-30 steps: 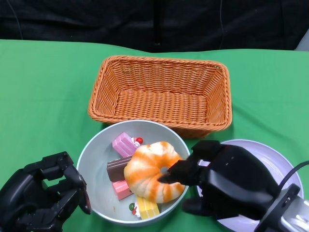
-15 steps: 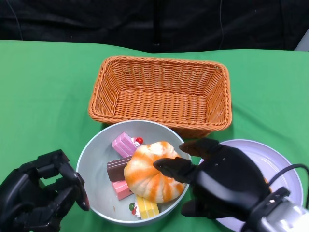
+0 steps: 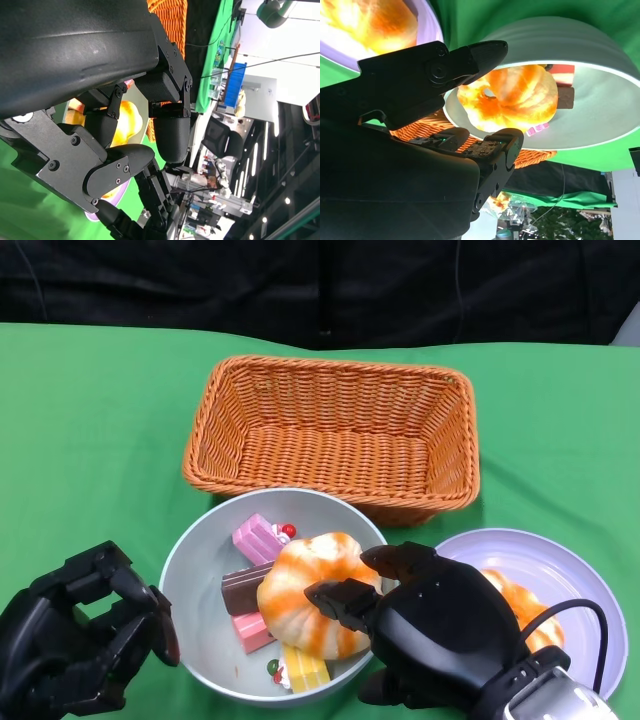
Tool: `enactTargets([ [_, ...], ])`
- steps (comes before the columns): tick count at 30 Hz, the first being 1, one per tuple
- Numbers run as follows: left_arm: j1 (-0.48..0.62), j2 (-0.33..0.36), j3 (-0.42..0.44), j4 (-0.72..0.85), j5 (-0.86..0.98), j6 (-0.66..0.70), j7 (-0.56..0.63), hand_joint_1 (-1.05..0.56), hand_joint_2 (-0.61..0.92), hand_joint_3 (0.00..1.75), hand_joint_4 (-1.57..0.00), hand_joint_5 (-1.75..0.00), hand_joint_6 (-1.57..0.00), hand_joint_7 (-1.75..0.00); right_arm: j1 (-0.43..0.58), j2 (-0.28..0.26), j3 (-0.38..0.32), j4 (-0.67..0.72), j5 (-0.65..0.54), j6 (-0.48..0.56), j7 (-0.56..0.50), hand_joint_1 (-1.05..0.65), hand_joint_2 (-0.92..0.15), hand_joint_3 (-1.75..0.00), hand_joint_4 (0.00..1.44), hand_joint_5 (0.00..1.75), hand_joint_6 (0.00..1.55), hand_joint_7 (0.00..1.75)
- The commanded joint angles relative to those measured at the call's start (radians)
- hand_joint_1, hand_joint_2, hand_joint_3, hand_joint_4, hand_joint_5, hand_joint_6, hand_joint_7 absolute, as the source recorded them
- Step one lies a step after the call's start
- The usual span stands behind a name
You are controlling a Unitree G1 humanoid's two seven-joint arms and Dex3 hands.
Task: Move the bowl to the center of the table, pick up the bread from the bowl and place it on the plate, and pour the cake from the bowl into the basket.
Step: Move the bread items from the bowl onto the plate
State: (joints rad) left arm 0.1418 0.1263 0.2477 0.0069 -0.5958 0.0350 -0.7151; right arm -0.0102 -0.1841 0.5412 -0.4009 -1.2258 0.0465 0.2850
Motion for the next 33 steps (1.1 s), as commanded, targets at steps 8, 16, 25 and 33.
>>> enactTargets([
  [8, 0.001, 0.006, 0.048, -0.037, -0.045, 0.033, 0.066, -0.12, 0.42, 1.28, -0.92, -1.74, -0.85, -1.42, -0.009, 0.061, 0.003, 0.062, -0.042, 0.083, -0.101, -0.71, -0.91, -0.01, 0.38, 0.08, 0.44, 0.01],
  [16, 0.001, 0.005, 0.049, -0.038, -0.045, 0.036, 0.067, -0.12, 0.41, 1.29, -0.92, -1.74, -0.85, -1.42, -0.01, 0.059, 0.008, 0.063, -0.041, 0.089, -0.104, -0.71, -0.92, 0.0, 0.39, 0.06, 0.44, 0.0],
  [25, -0.005, -0.005, 0.071, -0.034, -0.07, 0.021, 0.069, -0.11, 0.39, 1.4, -0.93, -1.75, -0.84, -1.47, -0.043, 0.172, 0.05, 0.155, -0.134, 0.221, -0.131, -0.66, -0.9, 0.0, 0.41, 0.05, 0.45, 0.01],
  [33, 0.0, -0.006, 0.069, -0.036, -0.073, 0.029, 0.066, -0.1, 0.37, 1.41, -0.93, -1.75, -0.83, -1.48, -0.039, 0.162, 0.053, 0.13, -0.13, 0.228, -0.121, -0.66, -0.9, 0.0, 0.42, 0.04, 0.45, 0.0],
])
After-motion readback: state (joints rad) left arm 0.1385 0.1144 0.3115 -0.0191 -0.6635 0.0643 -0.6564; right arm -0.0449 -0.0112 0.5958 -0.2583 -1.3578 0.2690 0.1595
